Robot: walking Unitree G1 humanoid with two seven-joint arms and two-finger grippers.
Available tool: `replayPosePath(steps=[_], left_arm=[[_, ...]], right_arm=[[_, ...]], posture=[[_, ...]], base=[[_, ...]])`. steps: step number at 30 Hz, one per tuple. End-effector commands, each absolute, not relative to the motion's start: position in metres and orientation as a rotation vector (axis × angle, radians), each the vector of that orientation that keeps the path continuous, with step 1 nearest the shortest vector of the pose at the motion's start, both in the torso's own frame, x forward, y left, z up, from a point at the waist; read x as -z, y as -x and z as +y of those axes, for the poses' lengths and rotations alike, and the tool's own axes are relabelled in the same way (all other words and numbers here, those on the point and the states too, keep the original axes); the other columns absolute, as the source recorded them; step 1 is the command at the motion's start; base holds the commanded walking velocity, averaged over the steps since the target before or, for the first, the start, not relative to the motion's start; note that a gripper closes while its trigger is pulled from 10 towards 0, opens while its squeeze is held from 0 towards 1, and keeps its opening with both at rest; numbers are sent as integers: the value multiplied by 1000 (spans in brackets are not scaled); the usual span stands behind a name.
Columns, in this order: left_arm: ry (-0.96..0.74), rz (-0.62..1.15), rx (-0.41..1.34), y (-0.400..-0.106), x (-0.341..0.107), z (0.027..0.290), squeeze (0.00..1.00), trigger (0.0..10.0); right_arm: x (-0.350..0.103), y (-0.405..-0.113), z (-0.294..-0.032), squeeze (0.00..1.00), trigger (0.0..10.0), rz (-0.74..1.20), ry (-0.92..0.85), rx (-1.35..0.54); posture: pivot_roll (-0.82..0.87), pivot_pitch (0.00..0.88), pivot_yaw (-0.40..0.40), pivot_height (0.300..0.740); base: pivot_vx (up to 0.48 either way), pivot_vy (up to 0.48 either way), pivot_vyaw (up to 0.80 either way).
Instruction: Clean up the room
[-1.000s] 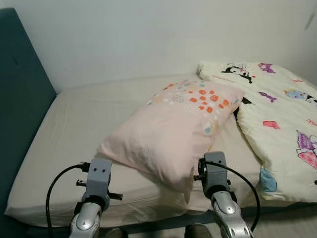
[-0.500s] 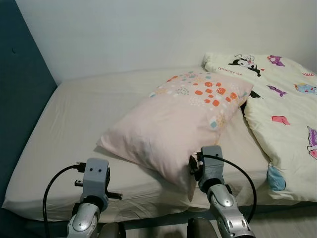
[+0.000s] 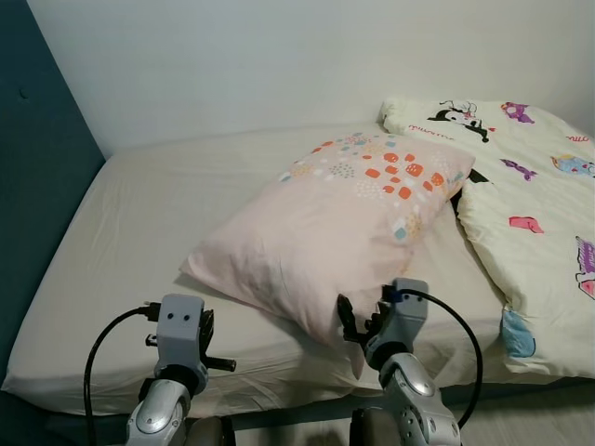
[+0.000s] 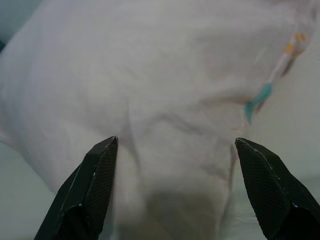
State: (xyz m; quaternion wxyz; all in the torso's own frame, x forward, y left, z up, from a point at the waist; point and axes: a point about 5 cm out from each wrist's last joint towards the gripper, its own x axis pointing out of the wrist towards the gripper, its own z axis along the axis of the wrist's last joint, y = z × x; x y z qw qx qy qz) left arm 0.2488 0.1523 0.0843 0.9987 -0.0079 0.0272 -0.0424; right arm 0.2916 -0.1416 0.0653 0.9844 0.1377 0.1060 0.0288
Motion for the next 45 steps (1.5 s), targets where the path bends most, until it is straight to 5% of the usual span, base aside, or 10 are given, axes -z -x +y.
replayPosePath(steps=[1, 3, 4, 18, 27, 34, 36, 37, 38, 45], left_arm=[[27, 44, 95, -247, -85, 151, 0, 10000], [26, 44, 96, -247, -85, 151, 0, 10000], [26, 41, 94, -249, -85, 151, 0, 10000], [-16, 16, 48, -254, -88, 158, 0, 10000], [-36, 1, 35, -256, -90, 159, 0, 10000], [-39, -5, 35, -258, -91, 158, 0, 10000], [-39, -5, 35, -258, -91, 158, 0, 10000], [-40, -6, 36, -258, -90, 158, 0, 10000], [-40, -6, 34, -258, -91, 158, 0, 10000], [-42, -9, 27, -259, -91, 158, 0, 10000]], right_arm=[[-57, -290, -146, 1000, 10000, 258, -281, -33], [-56, -292, -148, 1000, 10000, 266, -271, -30], [-56, -297, -151, 0, 10000, 280, -252, -39], [-39, -312, -149, 0, 10000, 420, -266, -175], [-34, -313, -144, 0, 10000, 495, -692, -244], [-33, -315, -154, 0, 10000, 487, -619, -223], [-33, -315, -154, 0, 8353, 490, -604, -225], [-33, -315, -155, 0, 1098, 493, -588, -226], [-33, -316, -155, 0, 0, 496, -576, -229], [-33, -317, -157, 0, 0, 516, -532, -246]], posture=[[27, 139, -2, 599], [27, 139, -2, 599], [28, 135, -1, 599], [33, 123, -11, 599], [35, 112, -9, 599], [30, 108, -4, 599], [30, 108, -4, 599], [30, 109, -4, 599], [30, 109, -4, 599], [28, 110, -7, 599]], base=[[0, 0, 0], [0, 0, 0], [0, 0, 0], [0, 0, 0], [0, 0, 0], [0, 0, 0], [0, 0, 0], [0, 0, 0], [0, 0, 0], [0, 0, 0]])
